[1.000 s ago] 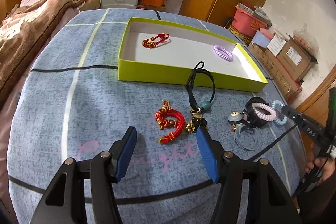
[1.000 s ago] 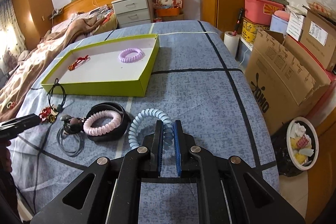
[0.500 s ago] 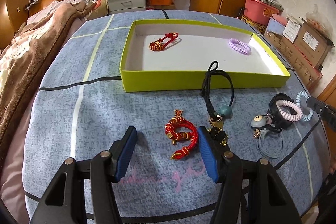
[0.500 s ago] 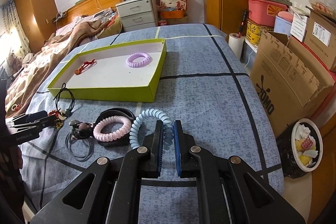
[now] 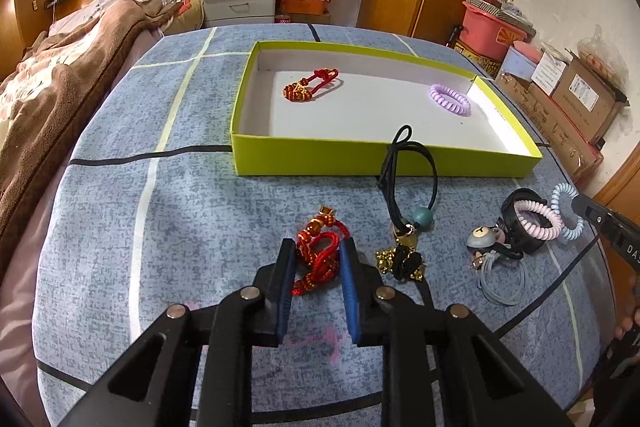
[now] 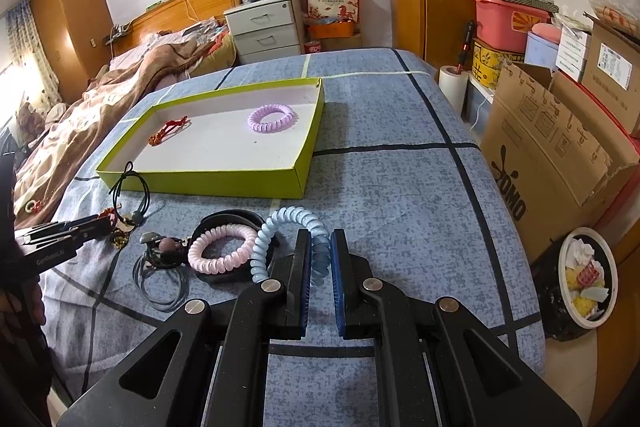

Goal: Organize jewelry
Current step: 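Lower the left gripper onto the red knotted ornament and close, then carry the red ornament with the left gripper while the right carries the blue hair tie into the box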

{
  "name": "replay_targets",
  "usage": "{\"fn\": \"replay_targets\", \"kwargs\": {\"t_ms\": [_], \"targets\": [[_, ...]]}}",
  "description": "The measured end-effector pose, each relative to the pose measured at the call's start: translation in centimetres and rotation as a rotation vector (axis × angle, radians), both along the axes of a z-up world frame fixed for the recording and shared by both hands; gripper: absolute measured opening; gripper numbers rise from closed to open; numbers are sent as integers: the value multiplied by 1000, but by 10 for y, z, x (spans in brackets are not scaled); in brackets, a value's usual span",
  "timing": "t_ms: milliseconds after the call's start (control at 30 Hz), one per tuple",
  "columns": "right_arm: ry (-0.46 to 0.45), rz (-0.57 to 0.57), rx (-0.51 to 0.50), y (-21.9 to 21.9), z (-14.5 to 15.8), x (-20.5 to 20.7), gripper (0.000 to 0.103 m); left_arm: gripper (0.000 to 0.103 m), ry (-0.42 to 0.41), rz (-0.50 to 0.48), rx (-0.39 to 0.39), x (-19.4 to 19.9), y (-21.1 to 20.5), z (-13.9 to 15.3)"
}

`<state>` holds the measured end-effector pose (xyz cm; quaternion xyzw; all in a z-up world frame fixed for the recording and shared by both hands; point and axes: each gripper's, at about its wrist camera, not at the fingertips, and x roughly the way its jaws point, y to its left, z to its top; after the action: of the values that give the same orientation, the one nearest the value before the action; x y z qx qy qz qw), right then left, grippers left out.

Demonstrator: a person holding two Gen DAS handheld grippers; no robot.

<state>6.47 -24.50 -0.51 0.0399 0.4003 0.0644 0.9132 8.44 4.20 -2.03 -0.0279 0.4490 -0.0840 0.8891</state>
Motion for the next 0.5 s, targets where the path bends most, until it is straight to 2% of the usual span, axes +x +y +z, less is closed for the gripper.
{"fn": "replay_targets", "kwargs": {"t_ms": [200, 500], "targets": [[-9, -2, 7, -1, 3, 0, 10, 21, 4, 10, -29, -2, 4, 1], [-27, -11, 23, -4, 9, -2, 10, 21, -28, 20, -26, -7, 9, 13]]}}
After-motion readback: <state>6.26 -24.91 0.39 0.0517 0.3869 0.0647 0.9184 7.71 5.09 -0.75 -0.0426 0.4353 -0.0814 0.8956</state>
